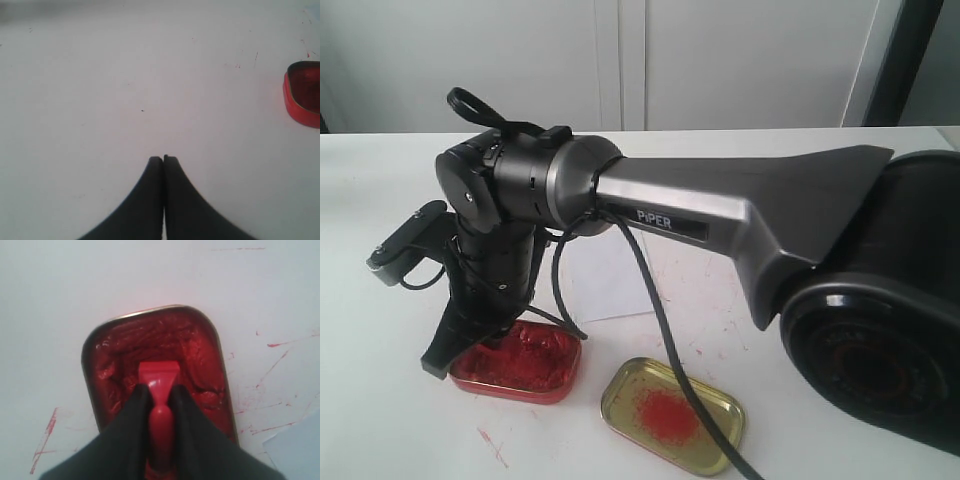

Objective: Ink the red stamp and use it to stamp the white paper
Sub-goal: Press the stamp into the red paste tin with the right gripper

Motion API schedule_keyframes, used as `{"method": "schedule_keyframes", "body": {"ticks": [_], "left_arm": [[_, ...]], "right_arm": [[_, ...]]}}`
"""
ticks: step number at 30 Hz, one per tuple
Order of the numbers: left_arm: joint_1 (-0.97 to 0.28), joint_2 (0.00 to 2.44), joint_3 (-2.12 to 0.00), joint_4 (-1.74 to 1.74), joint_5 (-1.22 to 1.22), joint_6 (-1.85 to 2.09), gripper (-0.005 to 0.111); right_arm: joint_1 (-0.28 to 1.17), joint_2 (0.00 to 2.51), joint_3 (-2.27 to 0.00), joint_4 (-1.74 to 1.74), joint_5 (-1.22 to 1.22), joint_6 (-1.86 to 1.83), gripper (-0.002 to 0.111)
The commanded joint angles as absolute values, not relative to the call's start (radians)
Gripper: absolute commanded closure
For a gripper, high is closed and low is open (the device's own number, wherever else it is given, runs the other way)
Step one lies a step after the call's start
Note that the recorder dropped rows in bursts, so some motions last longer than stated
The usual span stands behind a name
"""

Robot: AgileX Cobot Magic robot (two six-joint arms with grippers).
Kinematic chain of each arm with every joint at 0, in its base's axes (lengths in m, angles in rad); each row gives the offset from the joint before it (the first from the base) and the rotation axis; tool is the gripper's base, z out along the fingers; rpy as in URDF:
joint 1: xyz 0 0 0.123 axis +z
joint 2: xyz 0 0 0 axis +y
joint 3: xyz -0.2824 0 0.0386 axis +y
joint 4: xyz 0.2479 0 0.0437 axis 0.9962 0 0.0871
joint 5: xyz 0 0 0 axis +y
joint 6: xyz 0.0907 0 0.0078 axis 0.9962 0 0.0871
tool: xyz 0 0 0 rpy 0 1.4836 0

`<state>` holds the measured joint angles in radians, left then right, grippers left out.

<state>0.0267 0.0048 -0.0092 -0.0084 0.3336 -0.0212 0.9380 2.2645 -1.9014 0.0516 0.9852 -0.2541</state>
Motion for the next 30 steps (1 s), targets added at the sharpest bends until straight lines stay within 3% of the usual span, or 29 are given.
{"method": "schedule_keyframes", "body": {"ticks": [1,11,30], "left_arm": [[0.030,0.000,0.000,-0.013,0.340,-0.022,0.107],[0.030,0.000,0.000,-0.013,0.340,-0.022,0.107],[0.030,0.000,0.000,-0.013,0.340,-0.022,0.107]], "right_arm": [[0.937,2.280,-1.906,0.047,0.979,-0.250,0.108],[0.937,2.383,-1.906,0.050,1.012,-0.246,0.108],[0.937,2.332,-1.921,0.048,1.012,-0.246,0.108]]}}
